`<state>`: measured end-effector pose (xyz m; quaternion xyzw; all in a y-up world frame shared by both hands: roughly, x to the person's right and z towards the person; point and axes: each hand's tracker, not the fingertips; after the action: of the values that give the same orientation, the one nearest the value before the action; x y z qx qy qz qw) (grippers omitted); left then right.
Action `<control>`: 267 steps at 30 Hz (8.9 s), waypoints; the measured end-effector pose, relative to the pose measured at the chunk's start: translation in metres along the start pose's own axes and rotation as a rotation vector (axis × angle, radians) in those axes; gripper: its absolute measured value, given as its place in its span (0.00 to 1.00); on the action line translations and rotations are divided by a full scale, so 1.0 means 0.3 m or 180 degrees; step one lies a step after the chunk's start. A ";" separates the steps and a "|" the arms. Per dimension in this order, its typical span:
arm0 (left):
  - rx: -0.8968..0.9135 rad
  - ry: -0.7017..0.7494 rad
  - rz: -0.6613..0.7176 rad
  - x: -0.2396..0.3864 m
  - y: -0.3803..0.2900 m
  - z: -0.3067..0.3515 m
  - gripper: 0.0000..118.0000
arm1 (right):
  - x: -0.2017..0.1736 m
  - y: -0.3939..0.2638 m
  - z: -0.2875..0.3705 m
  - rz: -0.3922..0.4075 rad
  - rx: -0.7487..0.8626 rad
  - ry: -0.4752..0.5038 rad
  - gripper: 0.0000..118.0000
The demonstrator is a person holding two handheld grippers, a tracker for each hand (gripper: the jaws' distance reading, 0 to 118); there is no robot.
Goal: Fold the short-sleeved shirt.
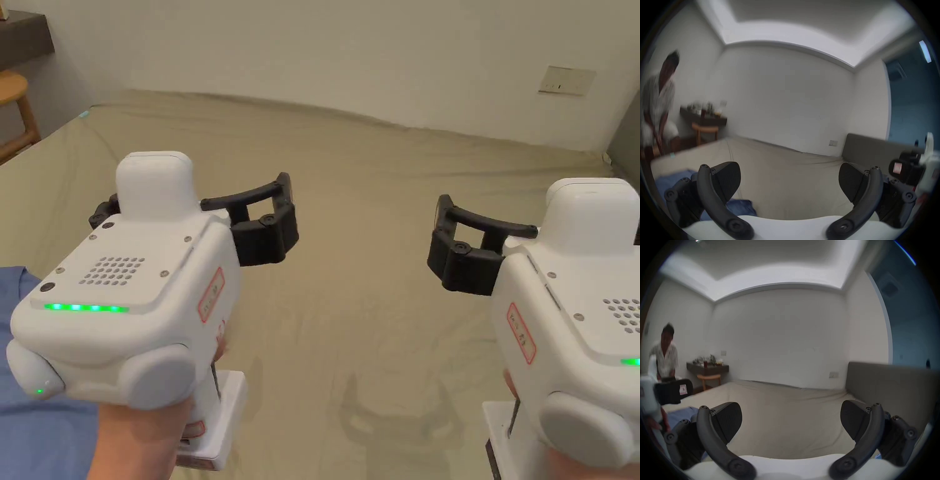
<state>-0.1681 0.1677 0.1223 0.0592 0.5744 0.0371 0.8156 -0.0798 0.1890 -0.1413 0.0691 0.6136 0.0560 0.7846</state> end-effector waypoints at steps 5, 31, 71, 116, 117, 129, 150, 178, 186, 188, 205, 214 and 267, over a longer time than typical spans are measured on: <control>0.0015 0.0210 -0.0544 0.093 -0.008 0.010 1.00 | -0.035 -0.002 0.029 -0.0122 0.0225 -0.0125 1.00; -0.0139 -0.0023 -0.0597 0.173 -0.027 0.004 0.00 | -0.001 -0.025 0.045 -0.0107 -0.0043 0.0125 0.00; -0.0033 0.2318 -0.0916 -0.393 0.118 0.451 0.00 | -0.627 0.079 -0.014 -0.0110 0.0265 0.1935 0.00; -0.3193 0.1750 0.0370 -1.228 -0.786 -0.191 0.91 | -0.693 -0.133 -0.251 0.0241 -0.0534 0.1743 0.00; -0.3185 0.1741 0.0382 -1.206 -0.766 -0.186 0.92 | -0.695 -0.136 -0.247 0.0254 -0.0536 0.1747 0.00; -0.3295 0.1602 0.0314 -1.170 -0.801 -0.247 0.94 | -0.652 -0.143 -0.230 0.0178 -0.0550 0.1681 0.00; -0.1021 -0.0083 0.3697 -1.300 -0.725 -0.021 0.00 | -0.482 -0.073 -0.219 -0.0611 -0.0510 0.1728 0.00; -0.1268 -0.2491 0.0797 0.005 0.270 -0.648 0.00 | 0.079 -0.044 0.010 -0.0265 -0.0398 -0.0024 0.00; -0.2621 -0.1734 0.0313 0.282 -0.340 -0.820 0.00 | 0.273 -0.151 0.044 -0.0357 -0.0674 -0.0391 0.00; -0.2866 -0.1596 0.0056 0.318 -0.511 -0.812 0.00 | 0.299 -0.181 0.042 -0.0382 -0.0754 -0.0432 0.00; -0.1816 -0.0974 0.0049 0.119 -0.440 -0.436 0.96 | 0.265 -0.201 -0.049 -0.0320 -0.0821 -0.0219 0.00; -0.0351 0.0056 -0.0431 0.095 -0.015 -0.127 0.70 | 0.097 -0.028 -0.073 -0.0219 -0.0233 0.0023 0.00; -0.3073 0.0149 -0.0727 -0.106 -0.955 -0.321 0.93 | 0.099 -0.318 -0.085 -0.0034 -0.1023 0.0056 0.00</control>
<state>-0.2715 -0.1147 0.0801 -0.3894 0.5127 0.2106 0.7357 -0.0970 0.1012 -0.1927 -0.0610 0.6039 0.1499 0.7804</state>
